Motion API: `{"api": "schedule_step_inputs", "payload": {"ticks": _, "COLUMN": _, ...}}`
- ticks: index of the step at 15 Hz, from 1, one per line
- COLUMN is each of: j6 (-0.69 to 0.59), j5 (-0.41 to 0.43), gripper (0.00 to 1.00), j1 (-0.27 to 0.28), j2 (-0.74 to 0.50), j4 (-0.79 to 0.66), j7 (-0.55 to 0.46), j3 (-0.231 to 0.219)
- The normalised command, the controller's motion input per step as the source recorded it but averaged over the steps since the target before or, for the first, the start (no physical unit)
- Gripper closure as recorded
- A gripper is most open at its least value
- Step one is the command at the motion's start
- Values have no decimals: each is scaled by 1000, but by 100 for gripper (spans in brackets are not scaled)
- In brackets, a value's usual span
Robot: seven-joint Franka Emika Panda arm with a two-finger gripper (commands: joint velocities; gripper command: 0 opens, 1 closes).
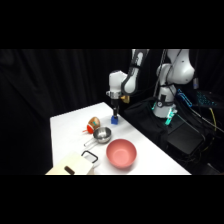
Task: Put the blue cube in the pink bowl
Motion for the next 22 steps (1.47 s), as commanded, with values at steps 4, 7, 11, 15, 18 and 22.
{"api": "schedule_step_inputs", "payload": {"ticks": 4, "j6": 401, "j5": 324, "gripper": 0, "j1": -86, "j2": 199, "j4": 8, "j7": -139, "j3": 179}}
{"api": "schedule_step_inputs", "payload": {"ticks": 7, "j6": 354, "j5": 191, "gripper": 0, "j1": -110, "j2": 200, "j4": 33, "j7": -103, "j3": 159}}
{"api": "schedule_step_inputs", "payload": {"ticks": 11, "j6": 314, "j5": 88, "gripper": 0, "j1": -82, "j2": 153, "j4": 32, "j7": -51, "j3": 108}}
{"api": "schedule_step_inputs", "payload": {"ticks": 15, "j6": 246, "j5": 45, "gripper": 26, "j1": -114, "j2": 115, "j4": 55, "j7": -59, "j3": 115}}
{"api": "schedule_step_inputs", "payload": {"ticks": 18, "j6": 197, "j5": 16, "gripper": 61, "j1": -111, "j2": 85, "j4": 57, "j7": -60, "j3": 108}}
{"api": "schedule_step_inputs", "payload": {"ticks": 22, "j6": 31, "j5": -40, "gripper": 78, "j1": -34, "j2": 20, "j4": 46, "j7": -62, "j3": -18}}
